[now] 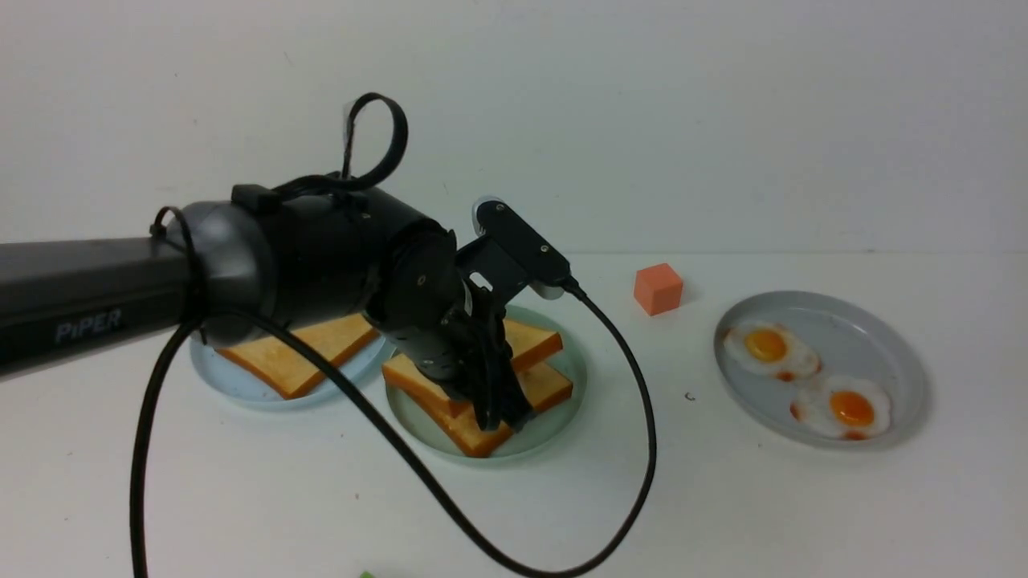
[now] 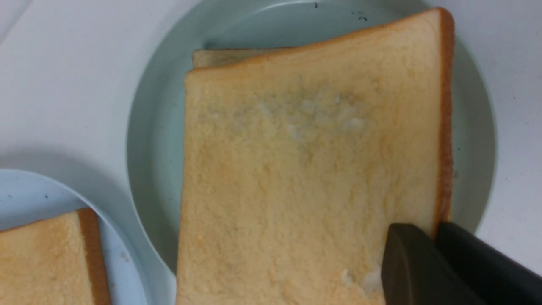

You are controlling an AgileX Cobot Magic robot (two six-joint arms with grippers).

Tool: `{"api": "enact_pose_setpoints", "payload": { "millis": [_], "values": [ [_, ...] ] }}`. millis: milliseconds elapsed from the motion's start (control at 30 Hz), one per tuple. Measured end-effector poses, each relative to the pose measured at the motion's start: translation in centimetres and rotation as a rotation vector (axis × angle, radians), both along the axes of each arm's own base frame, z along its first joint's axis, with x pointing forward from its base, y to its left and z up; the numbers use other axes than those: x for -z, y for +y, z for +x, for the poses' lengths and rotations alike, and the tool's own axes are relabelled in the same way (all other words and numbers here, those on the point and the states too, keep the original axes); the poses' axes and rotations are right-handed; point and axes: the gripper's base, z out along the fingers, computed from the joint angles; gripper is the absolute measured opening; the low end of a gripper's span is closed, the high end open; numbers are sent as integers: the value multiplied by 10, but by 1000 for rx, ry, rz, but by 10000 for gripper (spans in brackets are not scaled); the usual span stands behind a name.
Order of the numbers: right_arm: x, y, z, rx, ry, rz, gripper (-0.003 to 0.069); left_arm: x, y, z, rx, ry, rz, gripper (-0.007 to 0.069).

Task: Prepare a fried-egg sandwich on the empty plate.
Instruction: Use the left arm to place a slice of bread on the fried egg in the middle

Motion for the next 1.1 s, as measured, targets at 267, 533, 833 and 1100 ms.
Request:
{"api": "enact_pose_setpoints", "payload": {
  "millis": [267,533,833,1100],
  "values": [
    [0,0,0,0,0,0,45,-4,-2,5,23,-71,-10,31],
    [0,0,0,-2,2,3,49,11,-3,10,43,-70,31,27],
    [0,0,-1,-4,3,6,49,16,-4,8,21,-27,16,27],
    [-2,1,0,-7,-14,20,52,20,-6,9,14,-19,1,27]
  ]
}}
